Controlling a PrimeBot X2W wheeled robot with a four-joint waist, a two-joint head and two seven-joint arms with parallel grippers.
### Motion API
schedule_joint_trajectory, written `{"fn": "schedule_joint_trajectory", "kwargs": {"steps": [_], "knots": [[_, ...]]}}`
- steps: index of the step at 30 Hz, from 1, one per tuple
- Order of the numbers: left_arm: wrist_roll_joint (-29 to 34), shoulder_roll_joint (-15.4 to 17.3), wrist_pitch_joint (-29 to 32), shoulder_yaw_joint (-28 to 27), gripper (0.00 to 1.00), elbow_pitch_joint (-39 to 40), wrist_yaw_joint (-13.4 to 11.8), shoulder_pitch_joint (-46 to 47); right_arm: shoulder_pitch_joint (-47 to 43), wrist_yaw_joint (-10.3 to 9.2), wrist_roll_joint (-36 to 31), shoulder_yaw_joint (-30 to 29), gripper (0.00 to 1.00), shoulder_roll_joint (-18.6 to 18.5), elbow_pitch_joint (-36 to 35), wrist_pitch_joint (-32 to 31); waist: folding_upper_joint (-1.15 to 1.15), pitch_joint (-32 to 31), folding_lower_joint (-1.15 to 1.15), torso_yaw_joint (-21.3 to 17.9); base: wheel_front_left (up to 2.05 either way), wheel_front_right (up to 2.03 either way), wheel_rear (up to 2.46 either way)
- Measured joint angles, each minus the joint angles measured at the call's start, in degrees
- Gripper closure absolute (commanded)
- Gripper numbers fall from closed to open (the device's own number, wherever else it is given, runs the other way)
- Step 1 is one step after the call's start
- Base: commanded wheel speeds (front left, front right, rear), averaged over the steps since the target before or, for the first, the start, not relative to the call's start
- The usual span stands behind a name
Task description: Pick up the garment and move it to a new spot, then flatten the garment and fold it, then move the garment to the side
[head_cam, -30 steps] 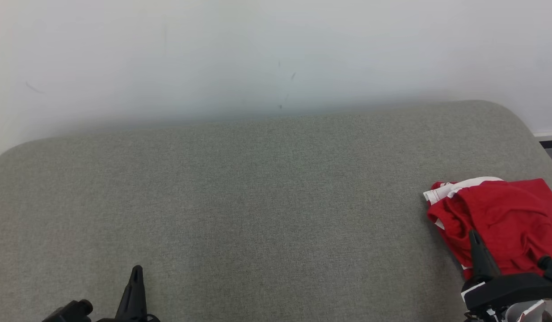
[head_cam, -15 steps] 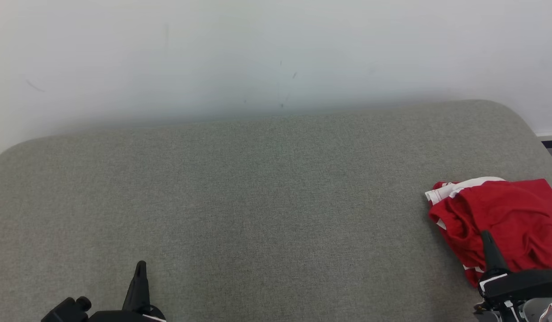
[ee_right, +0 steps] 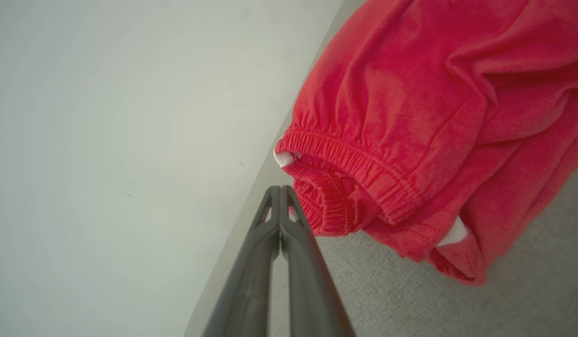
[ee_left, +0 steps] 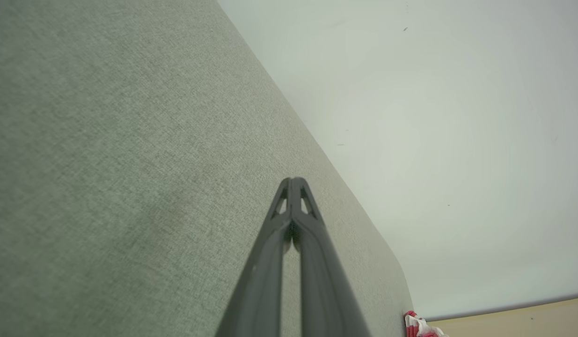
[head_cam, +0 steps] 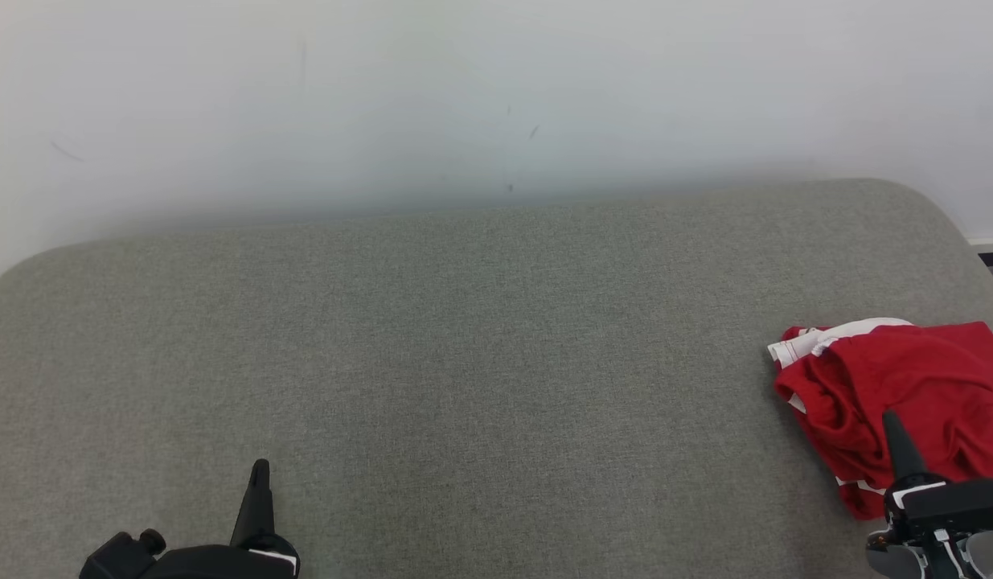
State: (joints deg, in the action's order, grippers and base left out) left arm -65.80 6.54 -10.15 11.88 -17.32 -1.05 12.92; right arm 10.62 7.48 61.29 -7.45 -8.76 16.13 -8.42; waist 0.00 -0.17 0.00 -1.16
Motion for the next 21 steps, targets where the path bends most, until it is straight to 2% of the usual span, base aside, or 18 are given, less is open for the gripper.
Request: {"fn": "schedule_joint_trajectory", "kwargs": {"steps": [21], "knots": [[-11.8, -1.5, 0.5, 0.2, 1.00, -4.1, 3.1, 3.1, 3.0, 0.00, 11.2, -4.9, 1.00, 0.3, 4.5, -3.3, 0.00, 0.3, 0.00, 0.4, 0.00, 0.00, 0.00]]}}
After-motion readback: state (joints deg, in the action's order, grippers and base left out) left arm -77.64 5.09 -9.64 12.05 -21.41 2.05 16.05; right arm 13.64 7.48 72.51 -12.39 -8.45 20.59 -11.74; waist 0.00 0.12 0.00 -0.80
